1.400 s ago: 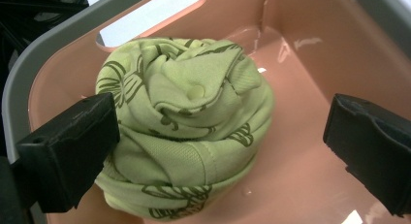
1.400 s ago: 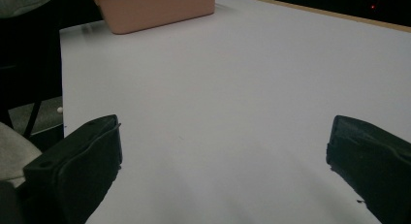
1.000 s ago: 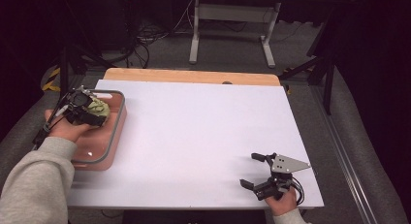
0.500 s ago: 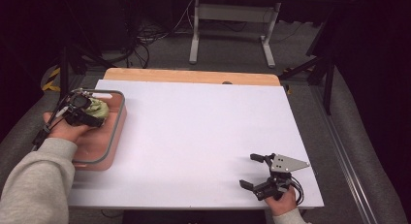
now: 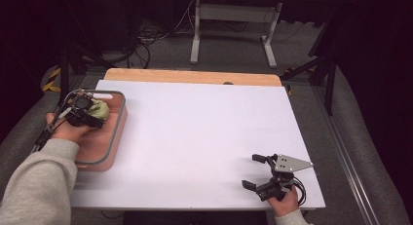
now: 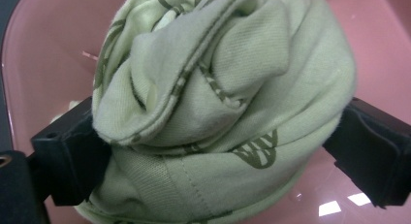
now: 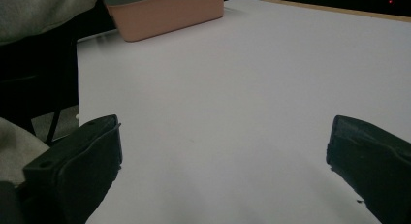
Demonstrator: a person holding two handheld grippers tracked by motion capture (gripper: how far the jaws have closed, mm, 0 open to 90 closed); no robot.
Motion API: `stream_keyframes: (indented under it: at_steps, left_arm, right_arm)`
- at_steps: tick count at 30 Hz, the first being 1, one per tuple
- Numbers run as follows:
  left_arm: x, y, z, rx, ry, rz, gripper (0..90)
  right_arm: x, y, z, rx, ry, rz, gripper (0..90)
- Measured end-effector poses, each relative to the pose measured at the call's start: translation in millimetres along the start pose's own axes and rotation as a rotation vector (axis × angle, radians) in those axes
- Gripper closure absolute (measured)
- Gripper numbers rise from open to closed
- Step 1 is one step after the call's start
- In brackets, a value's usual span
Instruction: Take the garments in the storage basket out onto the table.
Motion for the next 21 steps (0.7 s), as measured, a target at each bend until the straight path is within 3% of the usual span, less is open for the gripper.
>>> stream_keyframes:
  at_steps: [10,14,21]
  left_arm:
    - [-1.8,2.2,1.5,0.024,0.026,-0.019,20.1]
    - [1.4,1.8,0.6,0.072,0.037,-0.021,27.8]
    - [6.2,2.0,0.1,0.068,0.026,-0.026,38.9]
  right_arm:
    - [0.0,1.2,0.0,0.0,0.001,-0.007,0.1]
    - [0.3,1.0,-0.1,-0.001,-0.001,-0.008,0.1]
    - [0.0,1.0,0.0,-0.001,0.001,-0.008,0.1]
Point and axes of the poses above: each handheld gripper's, and its own axes: x roughly backward along the jaws, z roughly out of its underside, y roughly to its left, the point moved 8 cm from there along -x, roughly forward along the jaws, and after that the axes turned 3 degrees about x, right-handed, at the moved point
